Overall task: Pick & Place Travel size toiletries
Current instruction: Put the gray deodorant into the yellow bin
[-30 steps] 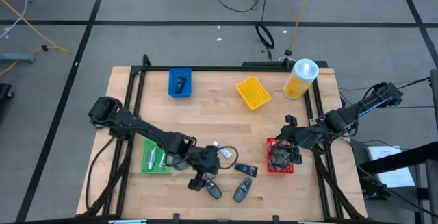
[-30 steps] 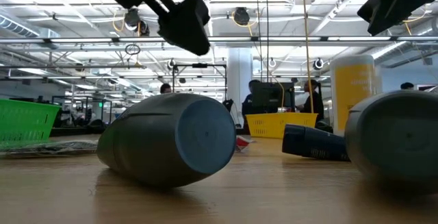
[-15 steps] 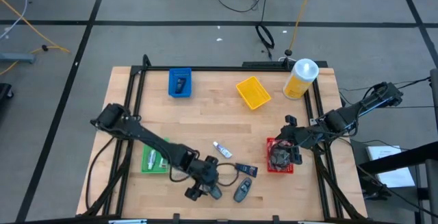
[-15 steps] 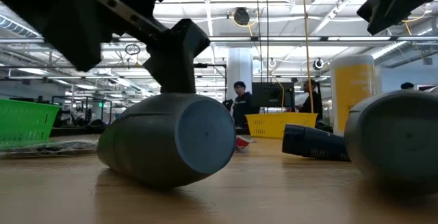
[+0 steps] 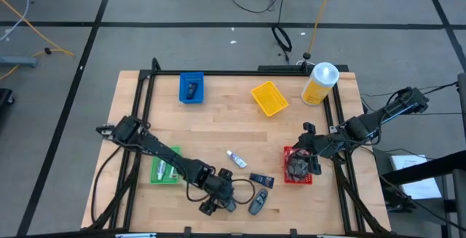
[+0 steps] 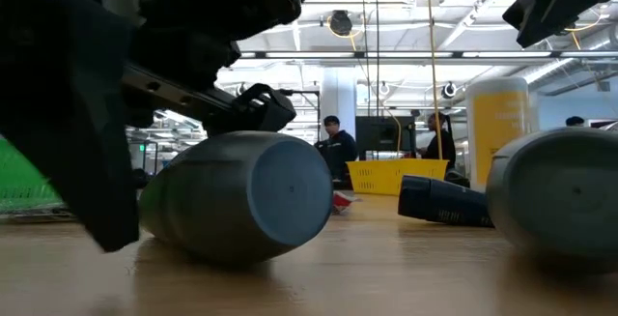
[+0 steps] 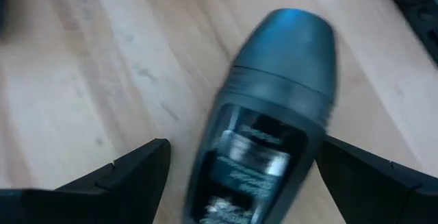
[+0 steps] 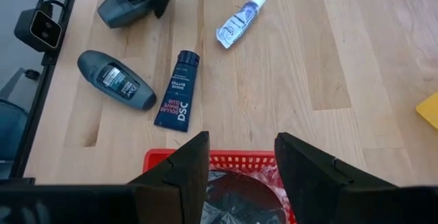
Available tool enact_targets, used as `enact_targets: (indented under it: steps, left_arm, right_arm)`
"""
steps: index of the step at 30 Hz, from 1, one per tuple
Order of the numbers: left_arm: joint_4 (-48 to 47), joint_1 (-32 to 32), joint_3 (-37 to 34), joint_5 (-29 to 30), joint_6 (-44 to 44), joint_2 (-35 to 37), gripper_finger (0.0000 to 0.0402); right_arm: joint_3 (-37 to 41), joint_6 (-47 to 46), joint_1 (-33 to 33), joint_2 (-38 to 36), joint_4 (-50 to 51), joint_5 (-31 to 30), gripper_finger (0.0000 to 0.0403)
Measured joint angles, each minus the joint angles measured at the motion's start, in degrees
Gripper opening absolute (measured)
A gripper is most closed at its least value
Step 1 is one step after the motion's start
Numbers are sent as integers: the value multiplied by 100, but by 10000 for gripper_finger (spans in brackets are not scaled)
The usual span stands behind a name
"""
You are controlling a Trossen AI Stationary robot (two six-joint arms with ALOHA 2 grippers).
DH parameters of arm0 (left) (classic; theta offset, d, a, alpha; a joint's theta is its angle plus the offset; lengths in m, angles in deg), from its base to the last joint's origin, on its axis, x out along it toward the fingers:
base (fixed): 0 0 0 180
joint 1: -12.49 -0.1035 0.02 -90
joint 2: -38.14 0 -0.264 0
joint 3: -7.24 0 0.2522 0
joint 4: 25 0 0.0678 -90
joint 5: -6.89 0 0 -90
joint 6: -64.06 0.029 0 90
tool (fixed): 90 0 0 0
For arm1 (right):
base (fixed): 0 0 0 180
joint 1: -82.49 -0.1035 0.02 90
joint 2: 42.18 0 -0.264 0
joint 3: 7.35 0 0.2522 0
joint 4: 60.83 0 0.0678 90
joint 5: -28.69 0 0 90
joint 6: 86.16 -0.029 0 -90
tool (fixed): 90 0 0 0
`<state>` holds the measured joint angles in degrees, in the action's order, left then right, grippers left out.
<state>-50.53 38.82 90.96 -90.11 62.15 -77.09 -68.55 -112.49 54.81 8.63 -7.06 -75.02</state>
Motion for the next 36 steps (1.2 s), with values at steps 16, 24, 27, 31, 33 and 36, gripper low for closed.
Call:
enact_targets:
  steps: [16,24,27,31,33,36]
  left_arm:
    - [-14,0,0,460,-587,-1,223]
    - [-26,-7,0,478,-914,5,152]
    - [-21,-7,0,451,-1333,8,161]
    - [-14,-5,0,396,-1585,47,166]
    - [14,0,0,381,-1580,57,156]
    - [103,-4,-2,384,-1518,88,138]
  right_arm:
    - [0,2,0,0,4,0,157]
    - [0,0,0,0,1,0,157]
    - [0,1,0,0,-16,0,157]
    - [0,22,0,0,-114,0,157]
    - [0,22,0,0,-154,0,157]
    - [0,21,0,0,-198,0,157]
